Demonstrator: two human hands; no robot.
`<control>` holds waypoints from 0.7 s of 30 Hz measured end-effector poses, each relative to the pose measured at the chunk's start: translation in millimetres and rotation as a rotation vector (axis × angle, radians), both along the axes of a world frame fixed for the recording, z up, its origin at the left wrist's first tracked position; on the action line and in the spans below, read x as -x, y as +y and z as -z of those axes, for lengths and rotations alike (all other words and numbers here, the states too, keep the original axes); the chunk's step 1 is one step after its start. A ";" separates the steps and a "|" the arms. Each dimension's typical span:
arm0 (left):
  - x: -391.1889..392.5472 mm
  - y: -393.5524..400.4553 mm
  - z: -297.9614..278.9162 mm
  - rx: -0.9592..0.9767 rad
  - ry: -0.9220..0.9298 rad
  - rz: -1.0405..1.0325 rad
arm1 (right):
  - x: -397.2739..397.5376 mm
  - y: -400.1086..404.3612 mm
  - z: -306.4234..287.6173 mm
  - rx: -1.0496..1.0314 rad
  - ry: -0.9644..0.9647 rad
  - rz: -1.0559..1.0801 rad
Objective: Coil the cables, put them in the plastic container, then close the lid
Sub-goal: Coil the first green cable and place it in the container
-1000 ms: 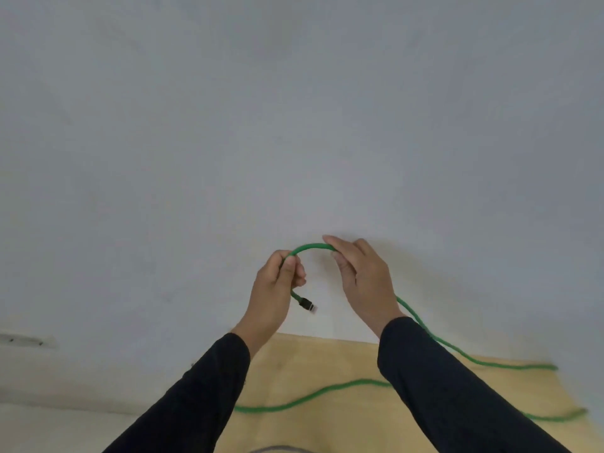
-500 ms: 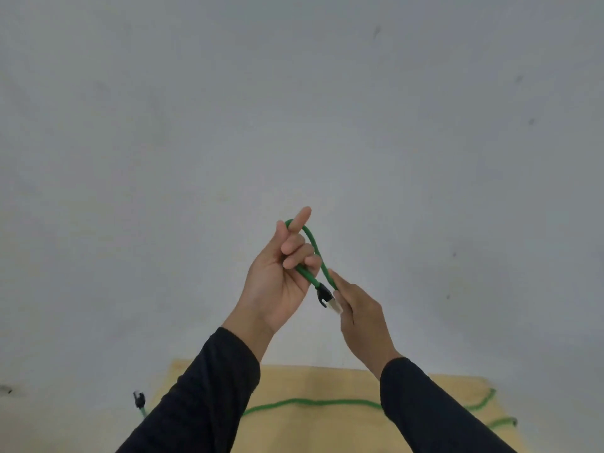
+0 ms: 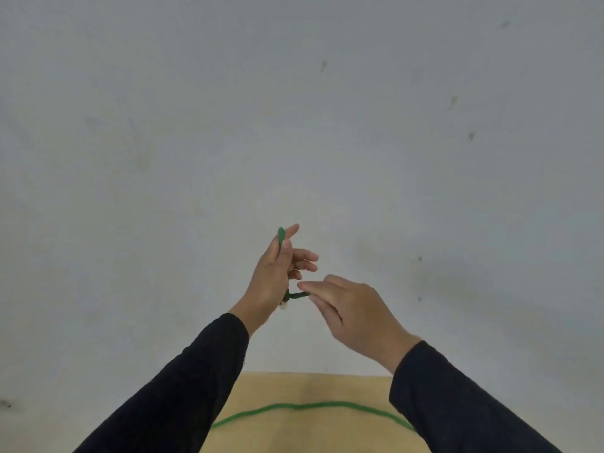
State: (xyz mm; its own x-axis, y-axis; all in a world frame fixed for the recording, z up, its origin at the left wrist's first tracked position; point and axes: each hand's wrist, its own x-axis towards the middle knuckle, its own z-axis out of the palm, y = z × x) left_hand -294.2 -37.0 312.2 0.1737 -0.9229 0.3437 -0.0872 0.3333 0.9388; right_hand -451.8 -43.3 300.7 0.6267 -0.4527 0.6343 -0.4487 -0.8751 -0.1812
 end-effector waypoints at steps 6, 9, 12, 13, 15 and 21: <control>19.0 29.8 20.7 -0.080 -0.149 0.312 | 12.1 -29.6 -58.6 -0.336 -0.017 -0.017; 18.4 34.8 13.7 -0.054 -0.049 0.409 | 13.0 -32.9 -69.3 -0.480 -0.118 -0.064; 12.7 35.9 -6.4 -0.039 0.183 0.518 | 6.4 -37.1 -67.4 -0.563 -0.309 -0.127; 10.8 35.3 -14.9 -0.019 0.260 0.530 | 2.1 -39.1 -63.0 -0.572 -0.379 -0.122; 5.7 30.7 -32.5 0.054 0.399 0.521 | -8.0 -43.2 -47.6 -0.566 -0.461 -0.043; -29.2 5.8 -73.8 0.240 0.652 0.257 | -41.3 -17.5 10.9 -0.520 -0.067 0.017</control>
State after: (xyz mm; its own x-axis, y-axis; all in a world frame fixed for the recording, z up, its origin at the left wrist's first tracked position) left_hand -265.0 -31.2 386.0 0.2001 -0.8745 0.4419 0.5716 0.4705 0.6722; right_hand -410.5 -60.8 289.8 0.5822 -0.7284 0.3613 -0.4345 -0.6543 -0.6189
